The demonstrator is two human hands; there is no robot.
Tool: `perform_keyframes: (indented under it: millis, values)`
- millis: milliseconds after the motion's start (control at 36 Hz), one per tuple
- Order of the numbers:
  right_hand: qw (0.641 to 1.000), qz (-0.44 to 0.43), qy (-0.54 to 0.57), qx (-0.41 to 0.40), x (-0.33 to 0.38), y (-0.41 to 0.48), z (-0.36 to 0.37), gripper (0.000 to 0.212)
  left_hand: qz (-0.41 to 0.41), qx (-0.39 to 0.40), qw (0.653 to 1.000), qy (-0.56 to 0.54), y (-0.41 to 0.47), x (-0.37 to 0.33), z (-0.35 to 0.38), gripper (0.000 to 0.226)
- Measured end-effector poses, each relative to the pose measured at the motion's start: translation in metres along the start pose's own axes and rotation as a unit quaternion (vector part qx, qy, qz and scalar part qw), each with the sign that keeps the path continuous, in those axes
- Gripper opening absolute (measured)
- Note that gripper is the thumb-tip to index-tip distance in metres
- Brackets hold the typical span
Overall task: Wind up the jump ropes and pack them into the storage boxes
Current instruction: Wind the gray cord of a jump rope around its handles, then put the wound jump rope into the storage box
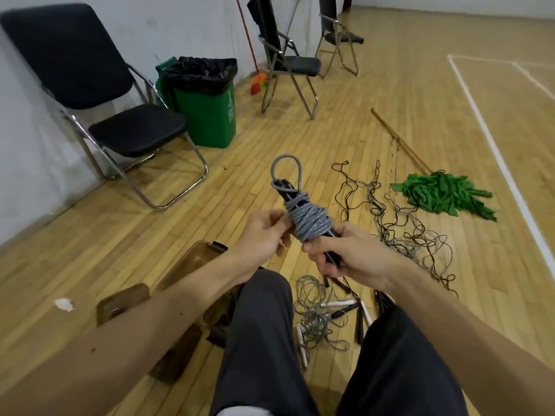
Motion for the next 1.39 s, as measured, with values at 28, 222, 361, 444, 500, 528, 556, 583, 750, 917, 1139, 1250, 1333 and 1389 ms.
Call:
perform_keyframes:
  millis: [28,222,361,444,500,528,556,583,750,917,1139,1250,1333,1389]
  values:
    - [1.0,0.011,0.007,-0.014,-0.003,0.009,0.001,0.019,-0.006,-0.004,1.0,-0.007,-0.003,0.006,-0.006,0.028]
    - [0.992,0.093,-0.088,-0.011,-0.018,0.09,0.015,0.009,-0.083,-0.013,0.996,-0.04,-0.005,0.043,-0.07,0.025]
    - [0.982,0.144,-0.126,0.007,-0.019,0.163,0.032,0.009,-0.111,-0.032,0.99,-0.081,0.011,0.08,-0.119,0.043]
    - [0.965,0.18,-0.192,-0.013,-0.038,0.209,0.034,0.021,-0.143,-0.069,0.984,-0.083,0.021,0.113,-0.143,0.041]
    - [0.946,0.205,-0.251,-0.012,-0.058,0.241,0.033,0.022,-0.177,-0.101,0.975,-0.087,0.027,0.146,-0.158,0.036]
    - [0.935,0.215,-0.281,-0.007,-0.072,0.263,0.032,0.024,-0.198,-0.114,0.969,-0.098,0.033,0.169,-0.168,0.037]
    - [0.923,0.221,-0.314,-0.009,-0.081,0.271,0.031,0.026,-0.216,-0.119,0.963,-0.105,0.033,0.184,-0.169,0.039]
    - [0.908,0.229,-0.351,-0.003,-0.093,0.286,0.029,0.029,-0.235,-0.122,0.958,-0.114,0.037,0.203,-0.172,0.04]
    - [0.873,0.213,-0.436,0.05,-0.194,0.348,0.011,0.063,-0.364,-0.125,0.918,-0.097,0.058,0.333,-0.162,0.034]
    - [0.829,0.285,-0.471,0.101,-0.311,0.376,-0.019,0.056,-0.491,-0.095,0.86,-0.098,0.073,0.456,-0.122,0.039]
    - [0.796,0.272,-0.522,0.141,-0.401,0.415,-0.036,0.037,-0.564,-0.128,0.804,-0.136,0.09,0.552,-0.101,0.037]
    - [0.8,0.268,-0.52,0.136,-0.437,0.429,-0.036,0.026,-0.589,-0.111,0.794,-0.096,0.097,0.588,-0.103,0.035]
    - [0.808,0.281,-0.503,0.124,-0.45,0.44,-0.04,0.023,-0.595,-0.07,0.8,-0.015,0.099,0.596,-0.11,0.042]
    - [0.822,0.287,-0.478,0.114,-0.452,0.443,-0.043,0.021,-0.587,-0.071,0.804,0.06,0.097,0.594,-0.113,0.039]
Point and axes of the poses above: each hand's wrist, its own y-axis towards the middle knuckle, its own z-axis out of the palm, x = y × z, the point moved 2 cm from there along y, towards the middle knuckle, and after that the axes turned 8 degrees about x, right-handed, at the moved point
